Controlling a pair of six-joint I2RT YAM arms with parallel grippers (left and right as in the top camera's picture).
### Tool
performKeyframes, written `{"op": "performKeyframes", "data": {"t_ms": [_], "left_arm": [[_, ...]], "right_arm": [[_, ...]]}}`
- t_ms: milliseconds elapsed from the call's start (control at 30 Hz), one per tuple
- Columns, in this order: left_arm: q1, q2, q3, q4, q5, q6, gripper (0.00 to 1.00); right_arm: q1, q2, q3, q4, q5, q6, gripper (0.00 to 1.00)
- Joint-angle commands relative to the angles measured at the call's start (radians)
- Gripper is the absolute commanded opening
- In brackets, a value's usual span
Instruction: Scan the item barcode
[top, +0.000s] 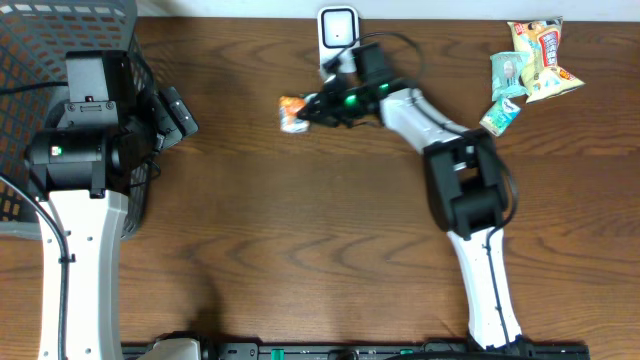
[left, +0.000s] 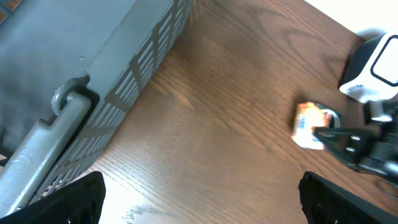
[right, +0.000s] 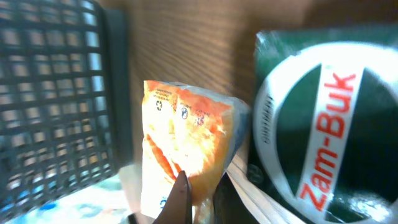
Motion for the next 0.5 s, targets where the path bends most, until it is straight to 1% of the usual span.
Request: {"op": "performKeyframes", "data": {"t_ms": [0, 100, 267, 467], "left_arm": [[0.004, -0.006, 0.0, -0.002, -0.005, -0.009, 0.98], [0.004, -0.006, 0.0, -0.002, -0.005, -0.009, 0.98], [0.004, -0.006, 0.0, -0.002, -0.005, -0.009, 0.98], [0.004, -0.006, 0.0, -0.002, -0.005, -0.009, 0.98]], "right_arm": [[-0.056, -0.073, -0.006, -0.044, -0.236, -0.166, 0.01], [-0.099, -0.095, -0.006, -0.085, -0.336, -0.263, 0.01], [-0.163, -0.13, -0.006, -0.1, -0.602, -0.397, 0.01], [-0.243, -0.143, -0.006, -0.124, -0.607, -0.403, 0.01]]}}
